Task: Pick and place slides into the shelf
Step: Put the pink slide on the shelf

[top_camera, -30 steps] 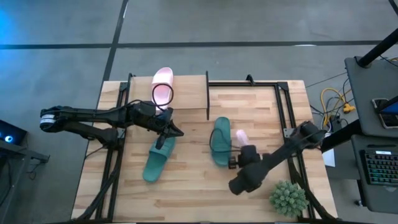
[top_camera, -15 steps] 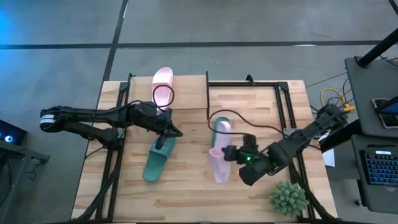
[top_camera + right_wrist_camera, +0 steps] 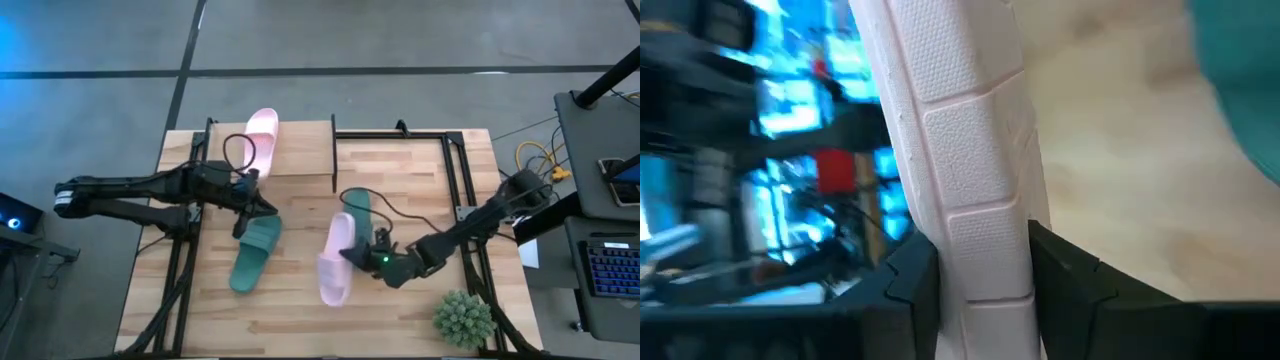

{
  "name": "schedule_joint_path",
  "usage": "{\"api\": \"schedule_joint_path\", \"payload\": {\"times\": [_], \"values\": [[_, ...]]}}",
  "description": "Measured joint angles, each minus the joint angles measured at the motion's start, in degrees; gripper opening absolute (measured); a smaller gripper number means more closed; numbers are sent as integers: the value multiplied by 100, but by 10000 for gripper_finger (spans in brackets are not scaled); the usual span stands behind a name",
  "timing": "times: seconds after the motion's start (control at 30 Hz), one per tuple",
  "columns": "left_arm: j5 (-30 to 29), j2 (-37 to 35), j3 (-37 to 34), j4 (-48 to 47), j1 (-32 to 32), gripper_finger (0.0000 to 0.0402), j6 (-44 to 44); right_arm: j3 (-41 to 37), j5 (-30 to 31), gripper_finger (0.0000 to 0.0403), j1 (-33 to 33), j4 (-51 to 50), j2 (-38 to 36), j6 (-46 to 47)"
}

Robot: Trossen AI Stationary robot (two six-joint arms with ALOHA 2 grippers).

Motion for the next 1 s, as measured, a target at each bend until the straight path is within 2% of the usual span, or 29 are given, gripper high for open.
{"api": "schedule_joint_path", "payload": {"times": [0.17,0.27,0.43,0.6,0.77,0.83,1.0], "values": [[-301,-321,-3,-349,0,4,-138,50,-722,120,-110,50,657,341],[-379,-458,-11,-485,0,4,-156,224,-1013,125,-160,-12,990,306],[-408,-520,-16,-570,0,4,-152,643,-1947,151,-245,-553,1288,36],[-410,-456,-18,-548,0,4,-144,1199,-2581,184,-230,-2087,1340,-182],[-405,-309,-22,-551,0,4,-100,2158,-3233,204,-182,-4700,1314,-659],[-403,-258,-14,-548,0,4,-91,2591,-3247,206,-160,-5664,1306,-965],[-401,-204,-29,-571,0,4,-88,3571,-2866,207,-78,-7228,1311,-1490]]}}
